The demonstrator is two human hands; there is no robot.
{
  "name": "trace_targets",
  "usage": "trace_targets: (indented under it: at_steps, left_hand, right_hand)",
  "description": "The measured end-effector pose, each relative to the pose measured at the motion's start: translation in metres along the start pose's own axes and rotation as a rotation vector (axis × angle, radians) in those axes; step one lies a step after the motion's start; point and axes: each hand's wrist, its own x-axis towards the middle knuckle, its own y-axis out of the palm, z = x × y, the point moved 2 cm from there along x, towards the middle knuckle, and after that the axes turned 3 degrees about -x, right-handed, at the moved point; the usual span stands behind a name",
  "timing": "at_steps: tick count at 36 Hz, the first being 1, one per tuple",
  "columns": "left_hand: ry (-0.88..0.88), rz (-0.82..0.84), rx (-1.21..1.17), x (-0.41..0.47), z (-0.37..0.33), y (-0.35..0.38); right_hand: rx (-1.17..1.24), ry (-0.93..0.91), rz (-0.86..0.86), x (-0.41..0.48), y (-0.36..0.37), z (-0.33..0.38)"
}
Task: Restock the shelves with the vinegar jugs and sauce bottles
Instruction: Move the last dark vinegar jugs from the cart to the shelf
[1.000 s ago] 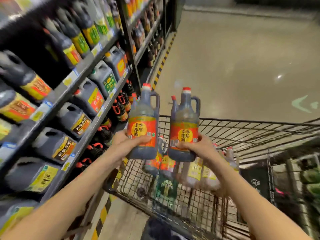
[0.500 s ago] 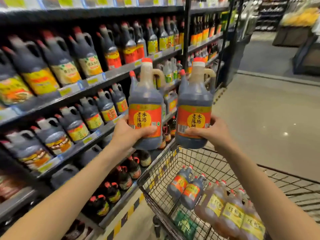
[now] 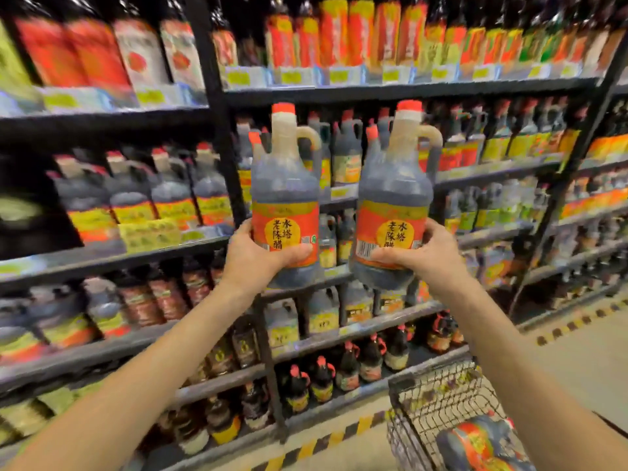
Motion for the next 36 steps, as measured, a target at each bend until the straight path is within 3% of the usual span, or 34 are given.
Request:
trace_targets:
  at_steps: [8,19,27,36]
  left_hand:
    - [-0.006,-0.207,0.082,-0.012,0.002,-0.134]
    - [0.04,-0.397,0.259,-0.035,-0.006,-0.307]
    - [0.066,-0.451,0.312,-0.047,-0.004,-0.391]
    - [0.074,-0.525,0.279,-0.025,0.01,-0.437]
  right_hand:
    - [0.084,-0.055,0.187,0.005,0.127,0.031]
    - [0.211,-0.132,0.309,-0.024,0.295,0.077]
    - [0.263,-0.158,0.383,-0.039,0.378,0.097]
    - [0.291,-0.181,0.432,-0.03,0.437,0.107]
